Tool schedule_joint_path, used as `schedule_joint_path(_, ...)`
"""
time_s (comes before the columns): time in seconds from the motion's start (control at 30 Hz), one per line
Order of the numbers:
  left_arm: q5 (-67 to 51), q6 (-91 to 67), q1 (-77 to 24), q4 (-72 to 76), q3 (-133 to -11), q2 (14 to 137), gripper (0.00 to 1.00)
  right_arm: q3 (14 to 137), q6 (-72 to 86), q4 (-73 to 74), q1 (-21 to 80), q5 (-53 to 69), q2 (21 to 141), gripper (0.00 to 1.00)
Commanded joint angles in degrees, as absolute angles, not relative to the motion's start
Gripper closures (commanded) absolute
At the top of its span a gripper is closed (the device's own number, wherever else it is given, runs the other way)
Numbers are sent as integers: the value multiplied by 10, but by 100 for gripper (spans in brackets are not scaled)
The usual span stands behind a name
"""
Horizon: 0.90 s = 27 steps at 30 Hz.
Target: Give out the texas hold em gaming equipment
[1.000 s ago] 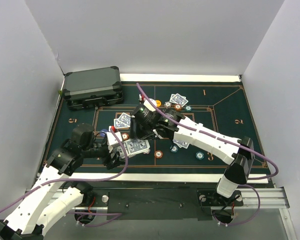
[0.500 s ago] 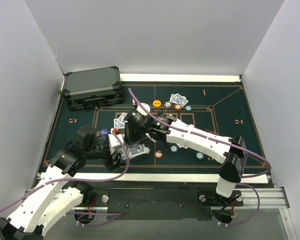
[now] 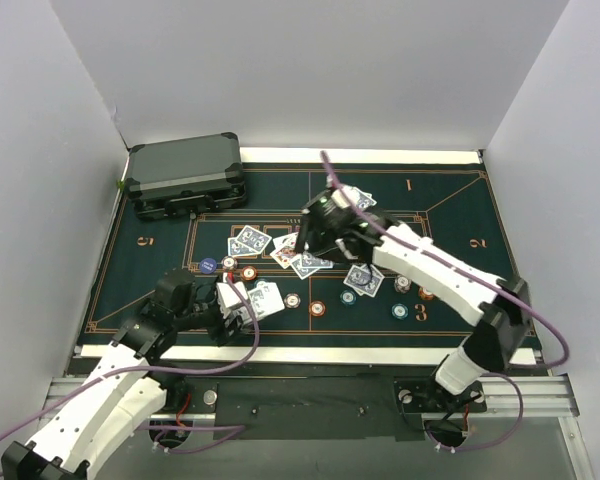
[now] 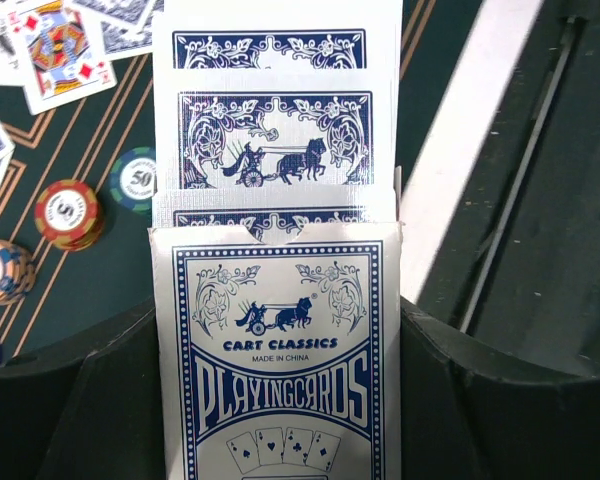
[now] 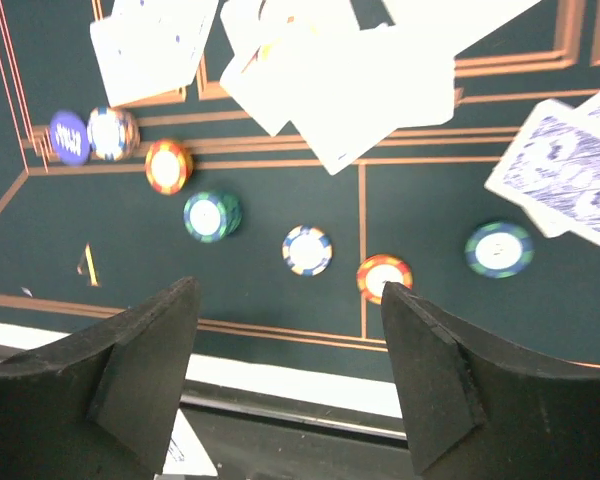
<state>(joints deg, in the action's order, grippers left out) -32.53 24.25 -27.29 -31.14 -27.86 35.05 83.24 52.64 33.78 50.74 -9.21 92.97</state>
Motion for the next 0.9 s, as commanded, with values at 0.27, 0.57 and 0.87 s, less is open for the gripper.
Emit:
schedule_joint_path(0.27, -421, 396, -158, -234, -231, 413, 100, 731, 507, 371, 435, -146, 743, 30)
schedule_joint_path(0.57, -481, 518, -158, -278, -227, 441, 100, 682, 516, 367, 422, -138, 694, 29)
schedule_joint_path(0.87, -497, 564, -151, -257, -231, 530, 100, 663, 523, 368, 419, -142, 648, 28)
